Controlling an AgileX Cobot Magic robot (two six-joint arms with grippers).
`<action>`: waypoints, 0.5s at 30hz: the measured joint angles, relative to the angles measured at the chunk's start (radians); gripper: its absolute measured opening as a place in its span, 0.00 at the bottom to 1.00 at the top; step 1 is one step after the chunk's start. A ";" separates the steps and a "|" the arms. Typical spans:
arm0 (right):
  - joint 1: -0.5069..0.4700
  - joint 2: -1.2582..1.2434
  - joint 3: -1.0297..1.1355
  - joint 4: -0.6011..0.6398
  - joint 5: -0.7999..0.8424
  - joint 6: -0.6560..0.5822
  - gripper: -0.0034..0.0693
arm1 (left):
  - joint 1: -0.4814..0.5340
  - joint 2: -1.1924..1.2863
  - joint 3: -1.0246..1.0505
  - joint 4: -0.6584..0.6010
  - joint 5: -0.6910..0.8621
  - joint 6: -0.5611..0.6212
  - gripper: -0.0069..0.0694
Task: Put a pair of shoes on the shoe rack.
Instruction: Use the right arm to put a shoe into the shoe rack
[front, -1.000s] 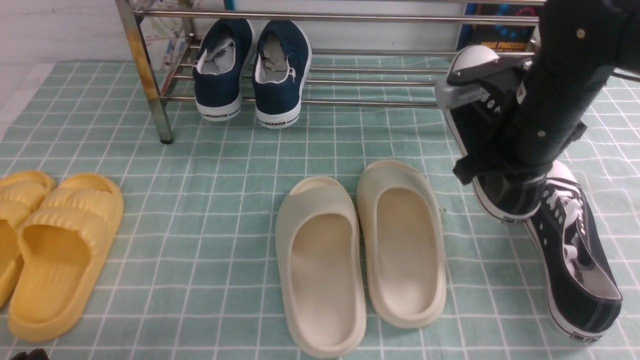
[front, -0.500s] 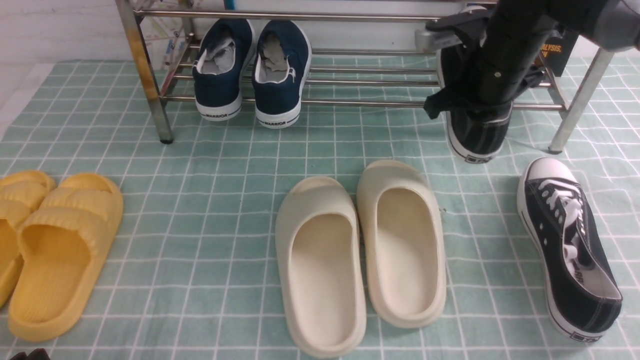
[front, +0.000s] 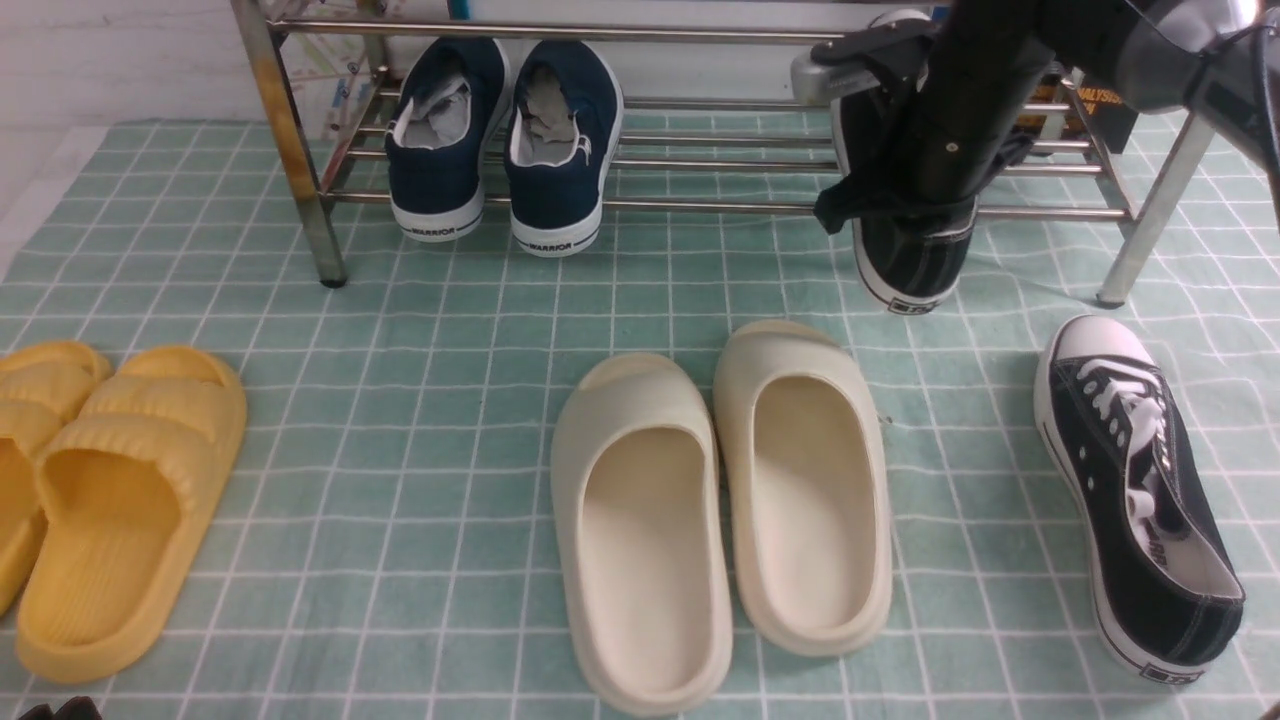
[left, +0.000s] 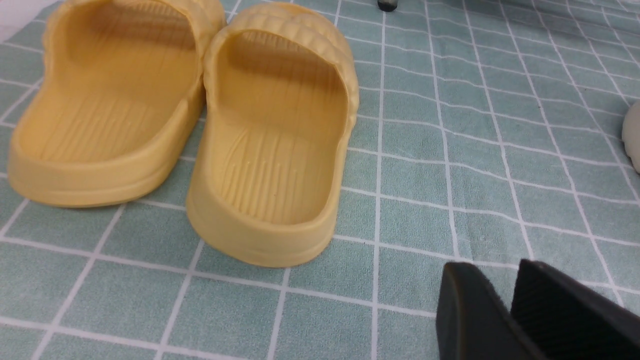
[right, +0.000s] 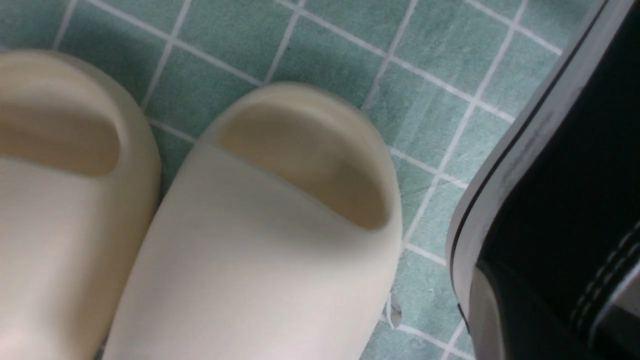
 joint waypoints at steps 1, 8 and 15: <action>0.000 0.002 0.000 0.006 0.000 -0.003 0.08 | 0.000 0.000 0.000 0.000 0.000 0.000 0.30; 0.000 0.004 -0.001 0.012 0.000 -0.010 0.08 | 0.000 0.000 0.000 0.000 0.000 0.000 0.31; -0.028 0.004 -0.001 0.006 0.000 -0.037 0.08 | 0.000 0.000 0.000 0.000 0.000 0.000 0.31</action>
